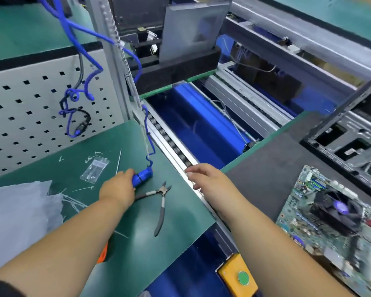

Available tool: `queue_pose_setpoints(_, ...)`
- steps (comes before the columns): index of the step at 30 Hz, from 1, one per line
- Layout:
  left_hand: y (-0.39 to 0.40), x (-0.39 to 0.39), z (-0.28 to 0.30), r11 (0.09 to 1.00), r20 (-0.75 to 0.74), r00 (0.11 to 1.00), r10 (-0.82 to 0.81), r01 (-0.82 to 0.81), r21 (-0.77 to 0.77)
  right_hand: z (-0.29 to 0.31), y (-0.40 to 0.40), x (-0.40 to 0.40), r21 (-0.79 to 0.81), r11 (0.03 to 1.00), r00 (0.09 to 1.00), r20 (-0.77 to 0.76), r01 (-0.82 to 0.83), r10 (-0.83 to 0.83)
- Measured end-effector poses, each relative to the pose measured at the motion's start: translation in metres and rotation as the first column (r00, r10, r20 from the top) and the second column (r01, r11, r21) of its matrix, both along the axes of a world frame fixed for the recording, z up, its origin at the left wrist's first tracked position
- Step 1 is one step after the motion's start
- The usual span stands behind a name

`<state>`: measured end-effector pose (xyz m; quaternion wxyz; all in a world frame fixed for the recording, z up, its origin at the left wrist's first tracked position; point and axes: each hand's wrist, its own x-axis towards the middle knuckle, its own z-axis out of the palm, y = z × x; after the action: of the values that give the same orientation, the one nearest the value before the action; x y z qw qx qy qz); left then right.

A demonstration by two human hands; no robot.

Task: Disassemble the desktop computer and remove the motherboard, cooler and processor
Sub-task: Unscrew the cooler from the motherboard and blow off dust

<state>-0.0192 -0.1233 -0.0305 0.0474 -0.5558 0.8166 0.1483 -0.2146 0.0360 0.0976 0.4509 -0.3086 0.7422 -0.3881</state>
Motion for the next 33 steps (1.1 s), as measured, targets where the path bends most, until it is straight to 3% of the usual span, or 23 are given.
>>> queue_pose_setpoints(5, 0.005, -0.008, 0.001, 0.993, 0.103, 0.994, 0.027, -0.016, -0.113, 0.001, 0.014, -0.015, -0.035, 0.998, 0.999, 0.001, 0.053, -0.053)
queue_pose_setpoints(9, 0.023, -0.035, 0.02, 0.984, -0.158, 0.987, 0.039, -0.065, -0.164, 0.006, 0.031, -0.034, -0.077, 0.989, 0.992, 0.026, 0.126, -0.124)
queue_pose_setpoints(13, 0.049, -0.071, 0.037, 0.991, -0.293, 0.951, 0.098, -0.12, -0.06, 0.015, 0.054, -0.055, -0.097, 0.981, 0.986, 0.018, 0.167, -0.166)
queue_pose_setpoints(17, 0.064, -0.107, 0.04, 0.929, -0.418, 0.83, 0.369, -0.324, 0.179, 0.023, 0.09, -0.083, -0.108, 0.958, 0.964, 0.008, 0.267, -0.267)
queue_pose_setpoints(18, 0.067, -0.115, 0.039, 0.915, -0.419, 0.814, 0.403, -0.351, 0.199, 0.024, 0.099, -0.09, -0.112, 0.954, 0.96, 0.004, 0.278, -0.28)
queue_pose_setpoints(19, 0.068, -0.12, 0.037, 0.929, -0.372, 0.852, 0.369, -0.335, 0.155, 0.026, 0.108, -0.096, -0.114, 0.952, 0.958, -0.002, 0.285, -0.287)
queue_pose_setpoints(21, 0.068, -0.123, 0.027, 0.991, -0.178, 0.977, 0.121, -0.11, 0.071, 0.027, 0.127, -0.108, -0.109, 0.948, 0.953, -0.009, 0.299, -0.302)
queue_pose_setpoints(22, 0.064, -0.126, 0.019, 0.995, -0.097, 0.995, -0.032, 0.041, 0.093, 0.028, 0.135, -0.113, -0.115, 0.947, 0.952, -0.015, 0.301, -0.304)
queue_pose_setpoints(24, 0.055, -0.128, 0.004, 0.974, -0.031, 0.99, -0.14, 0.143, 0.176, 0.027, 0.147, -0.123, -0.129, 0.945, 0.951, -0.028, 0.302, -0.308)
queue_pose_setpoints(28, 0.052, -0.132, -0.001, 0.989, -0.132, 0.99, 0.043, -0.024, 0.146, 0.022, 0.155, -0.131, -0.145, 0.94, 0.946, -0.053, 0.308, -0.318)
queue_pose_setpoints(33, 0.05, -0.122, 0.0, 0.988, -0.053, 0.998, 0.034, -0.025, 0.149, 0.018, 0.127, -0.108, -0.134, 0.967, 0.976, -0.015, 0.215, -0.219)
